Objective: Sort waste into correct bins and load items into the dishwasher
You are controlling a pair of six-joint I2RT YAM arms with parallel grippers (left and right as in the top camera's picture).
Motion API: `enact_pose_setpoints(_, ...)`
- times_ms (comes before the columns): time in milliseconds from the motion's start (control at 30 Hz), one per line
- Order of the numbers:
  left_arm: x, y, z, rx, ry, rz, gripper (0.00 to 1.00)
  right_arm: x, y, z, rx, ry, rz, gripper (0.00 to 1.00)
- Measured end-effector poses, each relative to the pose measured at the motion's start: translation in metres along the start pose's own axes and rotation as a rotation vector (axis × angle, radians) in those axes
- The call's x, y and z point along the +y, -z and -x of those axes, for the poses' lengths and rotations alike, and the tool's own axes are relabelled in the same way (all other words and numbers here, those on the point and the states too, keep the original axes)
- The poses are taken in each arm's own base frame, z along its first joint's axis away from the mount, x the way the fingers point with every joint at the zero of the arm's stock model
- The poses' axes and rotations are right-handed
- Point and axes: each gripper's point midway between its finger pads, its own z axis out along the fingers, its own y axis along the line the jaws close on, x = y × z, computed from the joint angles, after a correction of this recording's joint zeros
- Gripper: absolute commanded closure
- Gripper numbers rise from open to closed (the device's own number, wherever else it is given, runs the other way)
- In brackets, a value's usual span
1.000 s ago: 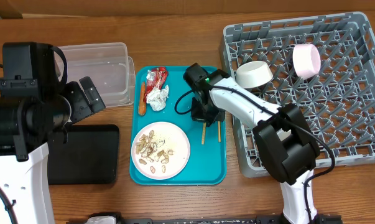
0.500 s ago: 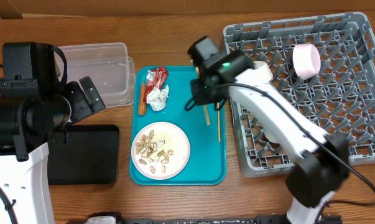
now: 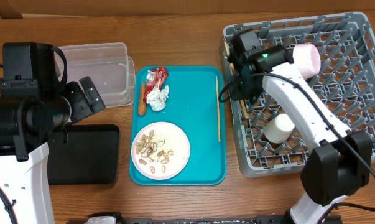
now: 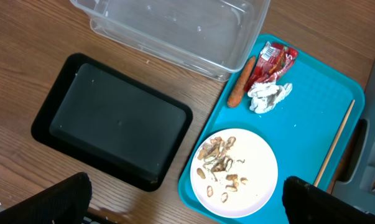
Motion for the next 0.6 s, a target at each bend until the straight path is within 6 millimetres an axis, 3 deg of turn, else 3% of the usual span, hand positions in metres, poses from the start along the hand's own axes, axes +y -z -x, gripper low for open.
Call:
enact_pose_setpoints(133, 0.000, 0.000, 0.000, 0.000, 0.000, 0.000, 0.00, -0.007, -0.009, -0.006, 0.019, -0.004, 0.005, 0.96)
enact_pose_setpoints(167, 0.000, 0.000, 0.000, 0.000, 0.000, 0.000, 0.00, -0.006, -0.009, -0.006, 0.021, 0.000, 0.006, 0.88)
enact_pose_setpoints(200, 0.000, 0.000, 0.000, 0.000, 0.000, 0.000, 0.00, -0.005, -0.009, -0.006, 0.019, 0.001, 0.004, 0.72)
enact_pose_setpoints(233, 0.000, 0.000, 0.000, 0.000, 0.000, 0.000, 0.00, -0.005, -0.009, -0.005, 0.014, 0.012, 0.000, 0.66)
enact_pose_setpoints(367, 0.000, 0.000, 0.000, 0.000, 0.000, 0.000, 0.00, -0.007, -0.009, -0.007, 0.021, 0.017, -0.020, 0.65)
enact_pose_setpoints(467, 0.000, 0.000, 0.000, 0.000, 0.000, 0.000, 0.00, -0.004, -0.008, -0.020, 0.073, 0.014, -0.018, 0.64)
enact_pose_setpoints(600, 0.000, 0.000, 0.000, 0.000, 0.000, 0.000, 0.00, 0.017, -0.004, -0.023, 0.079, 0.039, 0.012, 0.60)
